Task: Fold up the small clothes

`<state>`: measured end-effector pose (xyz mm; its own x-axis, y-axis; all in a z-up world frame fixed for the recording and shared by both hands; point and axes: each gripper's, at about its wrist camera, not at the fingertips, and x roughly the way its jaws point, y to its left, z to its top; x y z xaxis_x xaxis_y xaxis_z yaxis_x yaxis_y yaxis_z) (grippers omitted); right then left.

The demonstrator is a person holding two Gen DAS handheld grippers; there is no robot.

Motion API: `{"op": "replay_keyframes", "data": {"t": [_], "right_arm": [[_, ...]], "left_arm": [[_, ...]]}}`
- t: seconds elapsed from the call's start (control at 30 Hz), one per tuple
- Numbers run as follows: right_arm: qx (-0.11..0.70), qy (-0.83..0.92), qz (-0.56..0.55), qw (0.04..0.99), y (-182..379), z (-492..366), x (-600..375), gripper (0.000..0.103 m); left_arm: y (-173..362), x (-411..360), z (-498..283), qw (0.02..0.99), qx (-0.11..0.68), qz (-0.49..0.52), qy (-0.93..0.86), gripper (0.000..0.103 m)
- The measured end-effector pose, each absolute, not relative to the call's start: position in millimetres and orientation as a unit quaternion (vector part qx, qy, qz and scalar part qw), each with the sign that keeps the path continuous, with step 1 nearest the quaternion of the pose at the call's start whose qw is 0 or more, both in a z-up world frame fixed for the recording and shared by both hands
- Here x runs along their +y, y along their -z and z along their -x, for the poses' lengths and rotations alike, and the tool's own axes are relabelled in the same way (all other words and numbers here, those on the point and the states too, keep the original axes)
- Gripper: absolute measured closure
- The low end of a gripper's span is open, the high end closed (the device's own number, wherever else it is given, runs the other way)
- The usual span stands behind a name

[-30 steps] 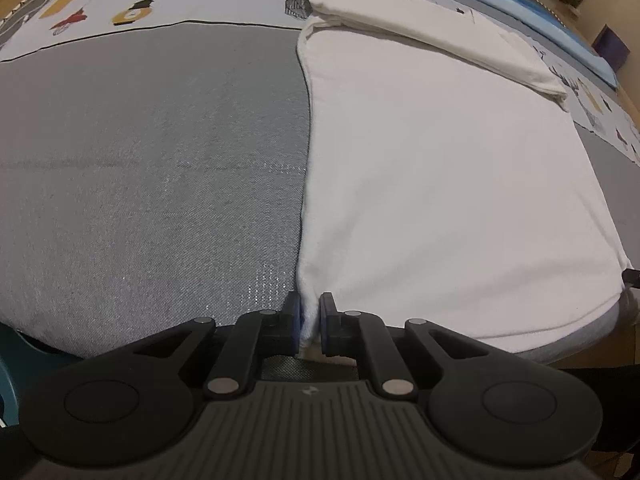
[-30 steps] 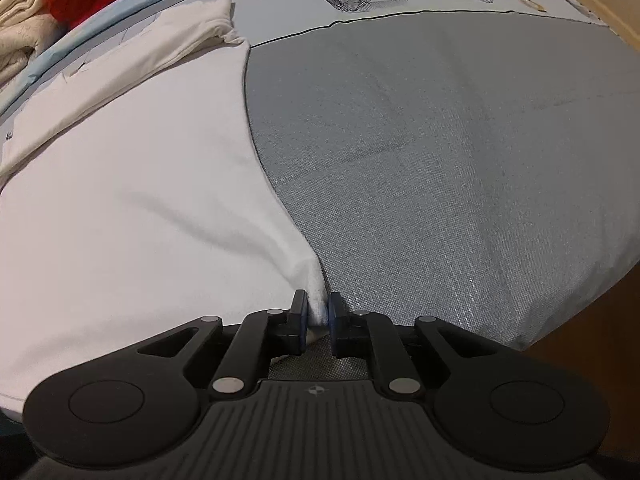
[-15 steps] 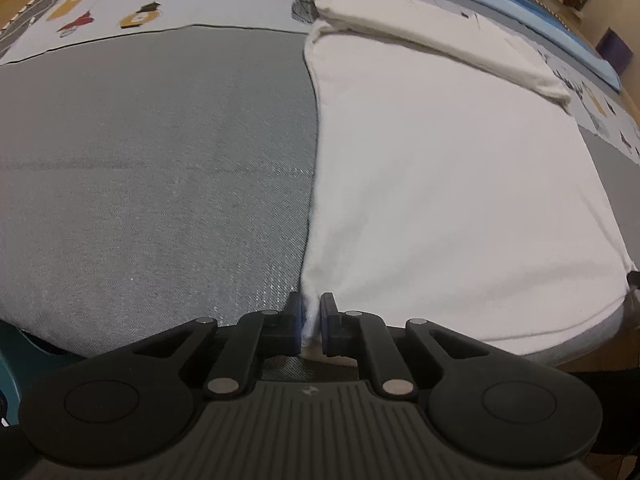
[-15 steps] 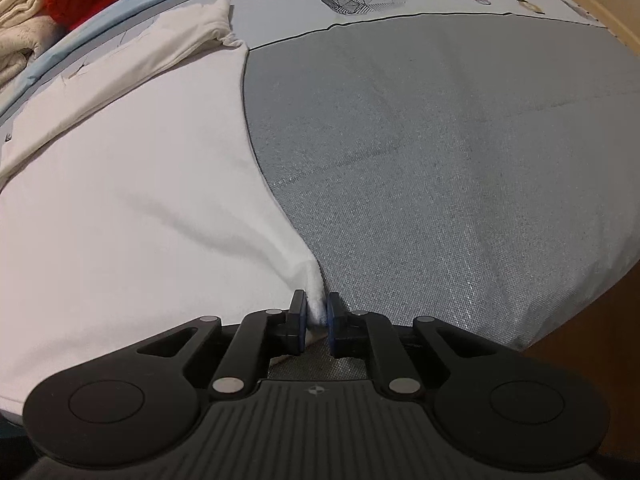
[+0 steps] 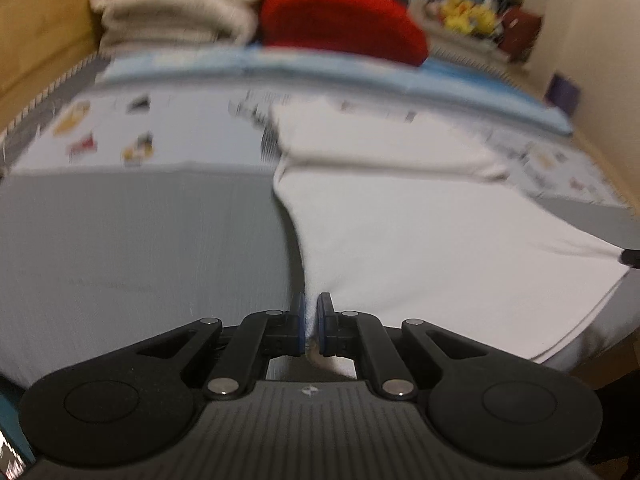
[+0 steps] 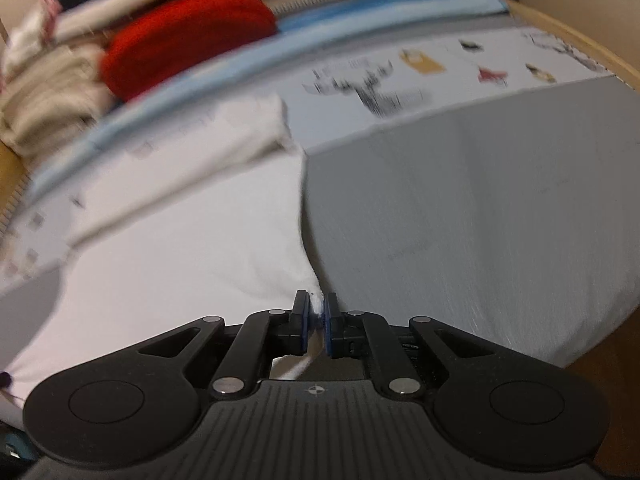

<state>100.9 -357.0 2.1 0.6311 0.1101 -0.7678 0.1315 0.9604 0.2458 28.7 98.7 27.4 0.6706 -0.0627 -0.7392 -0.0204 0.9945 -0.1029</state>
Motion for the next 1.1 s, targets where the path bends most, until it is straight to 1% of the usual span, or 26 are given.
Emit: {"op": "replay_keyframes", "data": {"t": [0.1,0.23,0.33,0.4,0.47,0.57,0.63,0.7,0.8,0.93,1.0,1.1], "right_arm": [[0.396,-0.024,-0.148,0.906,-37,-88,-361,0.097],[0.35,-0.072,-0.139,0.923,-89,-54,-373,0.097],[0.322,-0.11,-0.148,0.929,-121,-27,-387,0.097],[0.311,-0.123,-0.152,0.93,-129,-18,-395,0.097],[0.315,-0.122,-0.156,0.928,-124,-28,-399,0.097],[0.342,-0.097,-0.16,0.921,-102,-61,-398,0.097],[0.356,-0.084,-0.16,0.917,-85,-90,-393,0.097],[0.373,-0.06,-0.159,0.912,-70,-121,-389,0.097],[0.391,-0.047,-0.142,0.908,-45,-172,-381,0.097],[0.429,-0.03,-0.129,0.894,-2,-213,-373,0.097],[0.447,-0.026,-0.121,0.886,13,-220,-369,0.097],[0.446,-0.019,-0.123,0.886,20,-239,-367,0.097]], "left_arm": [[-65,112,-8,0.925,0.376,0.049,0.023,0.098],[-102,133,30,0.927,0.365,0.069,0.048,0.098],[-110,141,47,0.927,0.364,0.073,0.059,0.098],[-106,144,42,0.924,0.369,0.073,0.061,0.098],[-96,145,25,0.923,0.375,0.073,0.054,0.098],[-76,148,-24,0.918,0.386,0.083,0.039,0.098],[-60,154,-62,0.912,0.398,0.093,0.032,0.098],[-44,158,-100,0.908,0.41,0.079,0.023,0.098],[-13,169,-141,0.898,0.431,0.092,0.014,0.098],[18,177,-171,0.87,0.477,0.125,-0.003,0.098],[19,175,-183,0.872,0.473,0.125,-0.008,0.098],[23,174,-202,0.872,0.473,0.125,-0.016,0.098]]}}
